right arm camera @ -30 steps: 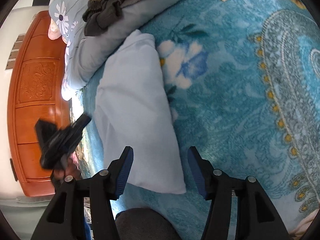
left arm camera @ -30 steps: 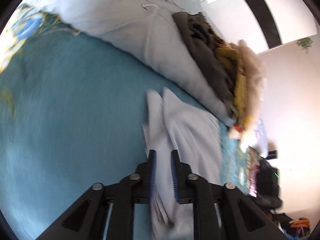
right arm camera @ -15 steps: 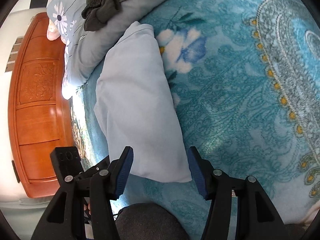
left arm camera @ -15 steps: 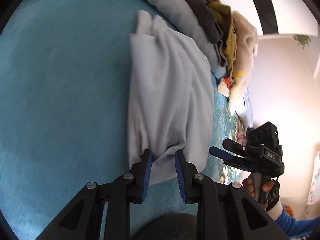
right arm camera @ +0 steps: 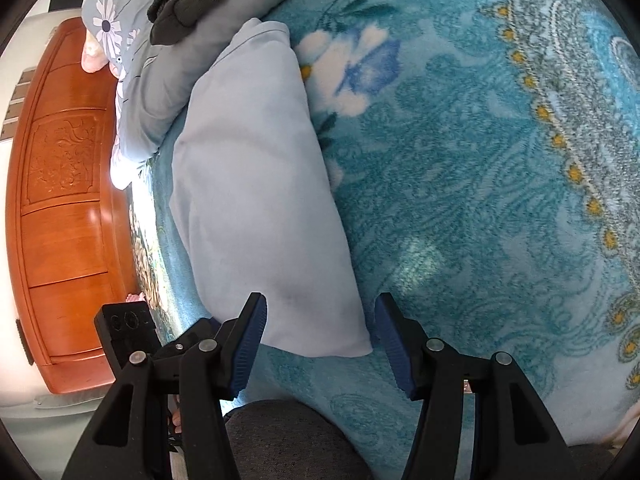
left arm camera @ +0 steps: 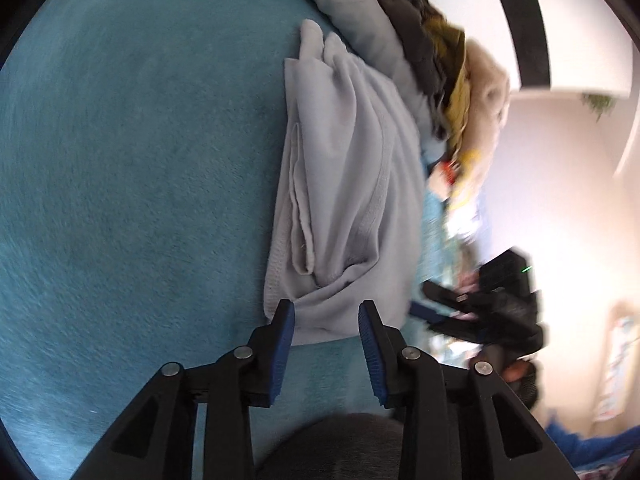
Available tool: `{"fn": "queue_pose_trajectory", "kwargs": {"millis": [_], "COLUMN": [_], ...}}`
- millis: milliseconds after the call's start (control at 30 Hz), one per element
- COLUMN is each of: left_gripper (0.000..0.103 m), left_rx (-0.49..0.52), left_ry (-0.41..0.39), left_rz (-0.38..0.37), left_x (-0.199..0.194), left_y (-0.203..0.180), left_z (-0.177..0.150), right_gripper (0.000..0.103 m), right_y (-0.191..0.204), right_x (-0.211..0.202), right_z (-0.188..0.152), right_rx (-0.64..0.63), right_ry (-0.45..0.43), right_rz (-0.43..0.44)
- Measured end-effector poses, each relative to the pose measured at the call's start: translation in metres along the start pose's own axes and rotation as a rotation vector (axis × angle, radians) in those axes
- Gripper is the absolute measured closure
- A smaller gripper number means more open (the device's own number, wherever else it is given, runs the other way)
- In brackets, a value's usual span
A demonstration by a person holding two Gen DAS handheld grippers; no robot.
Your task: Fold clothes
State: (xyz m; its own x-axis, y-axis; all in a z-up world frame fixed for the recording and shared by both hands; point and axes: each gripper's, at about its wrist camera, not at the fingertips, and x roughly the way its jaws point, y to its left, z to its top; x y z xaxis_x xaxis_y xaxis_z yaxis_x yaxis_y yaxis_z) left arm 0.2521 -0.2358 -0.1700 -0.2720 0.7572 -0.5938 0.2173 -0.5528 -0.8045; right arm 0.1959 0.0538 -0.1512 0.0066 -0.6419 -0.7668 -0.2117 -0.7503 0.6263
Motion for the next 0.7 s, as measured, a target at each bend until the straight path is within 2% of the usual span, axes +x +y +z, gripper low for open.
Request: {"fn": "queue_pose_trajectory", "kwargs": {"millis": [33, 67, 200, 300, 367, 433, 533, 600, 700], "left_gripper": [0.066, 0.066, 0.066, 0.066, 0.066, 0.066, 0.068, 0.068, 0.069], "left_rx": [-0.014, -0.016, 0.082, 0.139, 0.146, 0.135, 0.075, 0.023, 0.019], "left_ry": [-0.005, -0.009, -0.034, -0.053, -0.031, -0.007, -0.004, -0.021, -0.039], "left_rz": [-0.025, -0.02, 0.06, 0.061, 0.063, 0.077, 0.047, 0.002, 0.002], "left_x": [-0.001, -0.001, -0.004, 0.0, 0.01, 0.021, 0.023, 0.022, 0.015], "left_y": [0.003, 0.003, -0.018, -0.038, -0.043, -0.044, -0.034, -0.027, -0.022], "left_z": [0.0, 0.001, 0.01, 0.018, 0.025, 0.03, 0.033, 0.034, 0.033], "right_gripper": [0.045, 0.045, 0.045, 0.045, 0.045, 0.045, 0.045, 0.045, 0.045], "right_y": [-0.001, -0.003, 0.0, 0.003, 0.003, 0.004, 0.003, 0.003, -0.001], "right_x": [0.0, -0.001, 0.002, 0.003, 0.002, 0.002, -0.001, -0.002, -0.004], "right_z": [0.0, 0.0, 0.0, -0.001, 0.0, 0.001, 0.003, 0.004, 0.004], "right_rx": [0.0, 0.001, 0.002, -0.004, -0.001, -0.001, -0.009, -0.009, -0.002], "right_ry": [0.001, 0.003, 0.005, 0.003, 0.001, -0.002, -0.004, -0.005, -0.007], "right_rz": [0.0, -0.002, -0.003, -0.001, 0.001, 0.005, 0.008, 0.01, 0.012]}}
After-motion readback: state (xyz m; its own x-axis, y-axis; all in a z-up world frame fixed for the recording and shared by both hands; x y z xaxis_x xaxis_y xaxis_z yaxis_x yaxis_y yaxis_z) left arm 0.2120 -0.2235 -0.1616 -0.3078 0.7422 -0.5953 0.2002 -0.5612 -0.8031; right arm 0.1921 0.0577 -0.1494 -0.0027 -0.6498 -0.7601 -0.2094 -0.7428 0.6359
